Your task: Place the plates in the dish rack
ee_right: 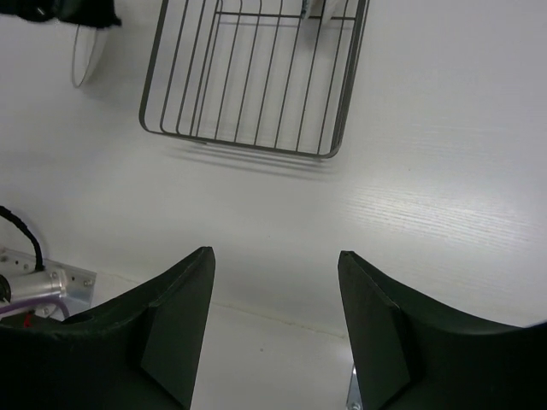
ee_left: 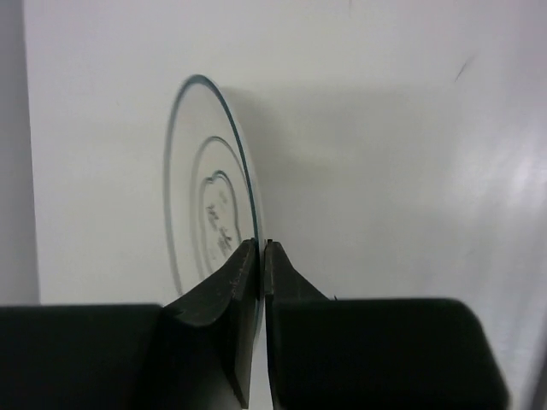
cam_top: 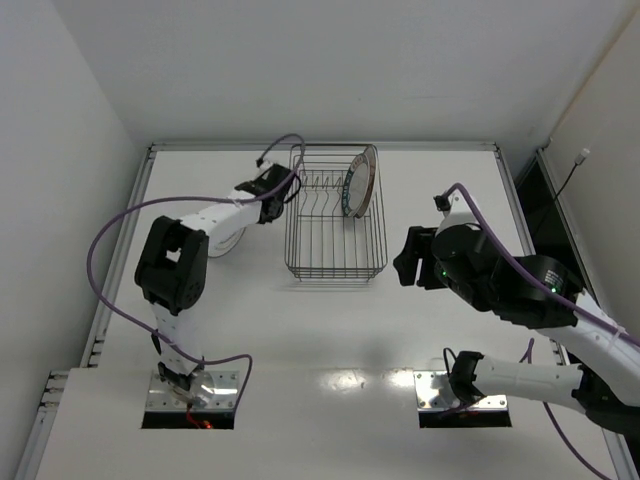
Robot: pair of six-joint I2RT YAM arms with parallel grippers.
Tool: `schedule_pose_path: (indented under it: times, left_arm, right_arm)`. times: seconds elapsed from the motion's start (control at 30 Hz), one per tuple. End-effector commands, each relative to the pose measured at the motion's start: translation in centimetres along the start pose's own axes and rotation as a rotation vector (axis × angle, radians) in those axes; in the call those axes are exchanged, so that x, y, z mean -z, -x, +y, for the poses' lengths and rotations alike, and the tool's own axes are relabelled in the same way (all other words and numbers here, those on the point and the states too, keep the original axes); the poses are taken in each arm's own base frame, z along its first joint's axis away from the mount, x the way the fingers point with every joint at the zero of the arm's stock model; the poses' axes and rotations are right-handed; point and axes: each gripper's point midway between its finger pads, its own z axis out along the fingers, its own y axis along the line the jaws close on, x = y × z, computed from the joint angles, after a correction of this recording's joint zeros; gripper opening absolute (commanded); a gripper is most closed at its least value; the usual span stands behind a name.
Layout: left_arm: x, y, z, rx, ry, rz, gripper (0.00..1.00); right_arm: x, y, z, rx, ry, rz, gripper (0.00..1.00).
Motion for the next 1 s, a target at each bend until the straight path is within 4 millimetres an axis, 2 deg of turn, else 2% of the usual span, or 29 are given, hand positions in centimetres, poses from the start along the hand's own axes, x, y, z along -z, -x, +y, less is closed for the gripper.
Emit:
schedule_pose_path:
  times: [0.0,0.07,0.13,0.17,0.3,0.33,0.37,0.4,0.47,0.5,0.63,0.7,0.73,0.83,0.87,0.97]
  left_arm:
    - [6.3,9.3,3.6,0.288,-0.036,-0.203,0.00]
    - [9.7,13.3,4.9,0.414,-0.102,-0.298,0.00]
    - [12.4,16.3,4.8,0.496,-0.214,-0.372,0.00]
    - [14.9,18.4,5.8,0.555,-0.263,-0.438,0.00]
    - [22.2,24.6,4.9,0.649,-0.535,-0.663,0.00]
    - [24.6,25.5,3.5,0.647,-0.666,-0.697,0.00]
    - [26.1,27.0,3.4,0.673,-0.735,-0.765,0.00]
    - [27.4,27.4,2.6,0.683,-0.797,-0.789,0.00]
    - [29.4,28.5,2.1,0.739,-0.918,-0.824,0.00]
    - [29.9,29.2,0.8,0.738,-0.992,-0.843,0.00]
    - [31.7,30.9,-1.8,0.815,-1.213,-0.848,0.00]
    - [31.7,30.6,-3.9,0.802,-1.252,-0.829,0.00]
    - [30.2,30.6,-4.9,0.806,-1.230,-0.805,0.00]
    - [28.8,30.1,-6.9,0.800,-1.232,-0.759,0.00]
    - [27.6,29.6,-7.9,0.794,-1.223,-0.733,0.00]
    - [26.6,28.9,-9.1,0.787,-1.210,-0.702,0.00]
  right_arm:
    - [0.1,-0.3,-0.1,-0.029,-0.005,0.014,0.57]
    - [0.2,-0.4,0.4,-0.030,0.014,0.031,0.57]
    - [0.4,-0.4,0.5,-0.030,0.021,0.037,0.57]
    - [0.6,-0.1,0.6,-0.035,0.027,0.031,0.57]
    - [1.3,-0.3,-0.4,-0.055,0.018,0.023,0.57]
    - [1.4,-0.6,-0.7,-0.056,0.019,0.022,0.57]
    - [1.1,-1.3,-1.0,-0.059,0.009,0.032,0.57]
    - [1.3,-1.2,-1.1,-0.064,0.014,0.027,0.58]
    - [0.8,-2.4,-1.2,-0.053,0.016,0.055,0.58]
    - [0.8,-2.6,-1.3,-0.056,0.020,0.050,0.58]
    - [0.3,-4.2,-2.0,-0.046,0.002,0.084,0.58]
    - [0.1,-4.8,-2.3,-0.047,-0.008,0.093,0.58]
    - [0.3,-4.7,-2.4,-0.053,-0.001,0.086,0.59]
    - [0.5,-5.1,-2.9,-0.060,-0.005,0.090,0.60]
    - [0.5,-5.2,-3.1,-0.064,-0.017,0.089,0.60]
    - [0.7,-5.6,-3.9,-0.068,-0.033,0.092,0.62]
